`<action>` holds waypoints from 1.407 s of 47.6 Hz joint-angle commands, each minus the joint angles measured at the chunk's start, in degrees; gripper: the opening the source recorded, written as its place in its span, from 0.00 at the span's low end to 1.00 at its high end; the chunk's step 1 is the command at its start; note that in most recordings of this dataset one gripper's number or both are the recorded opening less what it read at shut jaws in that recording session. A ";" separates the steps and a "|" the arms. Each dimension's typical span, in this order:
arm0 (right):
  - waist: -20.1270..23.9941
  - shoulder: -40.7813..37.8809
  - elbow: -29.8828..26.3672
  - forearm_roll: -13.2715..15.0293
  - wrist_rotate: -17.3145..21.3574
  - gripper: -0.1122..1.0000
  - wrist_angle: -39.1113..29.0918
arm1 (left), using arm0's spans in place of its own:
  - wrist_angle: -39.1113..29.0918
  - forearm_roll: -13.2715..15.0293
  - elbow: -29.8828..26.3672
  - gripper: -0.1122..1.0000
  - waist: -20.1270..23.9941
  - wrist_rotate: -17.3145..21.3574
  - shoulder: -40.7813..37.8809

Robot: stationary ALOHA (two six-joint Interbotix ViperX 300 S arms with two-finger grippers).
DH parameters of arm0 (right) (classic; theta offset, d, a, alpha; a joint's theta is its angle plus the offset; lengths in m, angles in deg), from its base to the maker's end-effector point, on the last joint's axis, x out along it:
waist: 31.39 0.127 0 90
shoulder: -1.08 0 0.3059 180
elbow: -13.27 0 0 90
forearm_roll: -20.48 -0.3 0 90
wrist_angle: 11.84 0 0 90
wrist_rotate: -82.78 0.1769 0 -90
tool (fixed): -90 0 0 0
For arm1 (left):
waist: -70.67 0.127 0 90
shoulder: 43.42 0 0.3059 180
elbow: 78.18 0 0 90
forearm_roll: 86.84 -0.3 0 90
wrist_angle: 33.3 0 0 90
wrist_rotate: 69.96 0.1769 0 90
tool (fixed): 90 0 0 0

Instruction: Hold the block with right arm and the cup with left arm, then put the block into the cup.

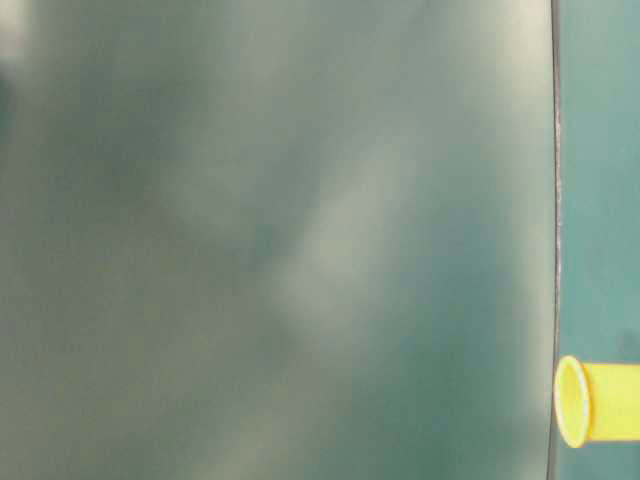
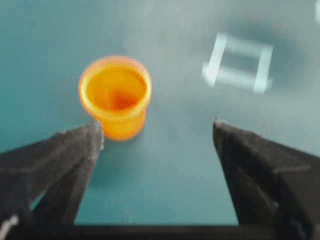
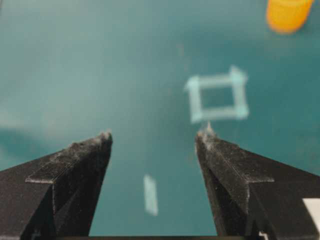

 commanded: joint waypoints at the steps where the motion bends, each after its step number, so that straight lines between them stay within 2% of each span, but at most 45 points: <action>1: 1.76 -1.58 -2.02 0.09 0.00 0.70 -1.41 | 0.26 -0.09 -1.23 0.89 0.35 -0.09 -4.39; 10: 5.36 -5.63 -3.25 0.09 0.44 0.70 -2.46 | 1.23 -0.09 -4.13 0.89 0.97 0.00 -13.62; 16: 7.29 -8.44 -4.48 0.00 1.05 0.70 -2.90 | 4.22 -0.09 -6.15 0.89 2.20 0.09 -19.34; 30: 11.95 -13.80 -7.03 0.09 4.57 0.70 -4.83 | 10.20 -0.09 -9.93 0.89 4.48 0.09 -29.18; 46: 16.35 -17.05 -7.38 0.09 9.76 0.70 -4.66 | 14.33 -0.09 -13.62 0.89 4.66 0.53 -34.37; 58: 18.11 -20.13 -7.47 0.09 10.46 0.70 -3.96 | 15.64 -0.09 -14.85 0.89 4.66 0.88 -37.27; 63: 18.72 -21.09 -7.29 0.09 11.60 0.70 -3.16 | 15.64 -0.09 -14.68 0.86 4.39 1.32 -37.44; 67: 19.51 -22.06 -7.03 0.09 13.27 0.70 -2.29 | 15.64 -0.35 -14.68 0.80 4.22 1.93 -37.27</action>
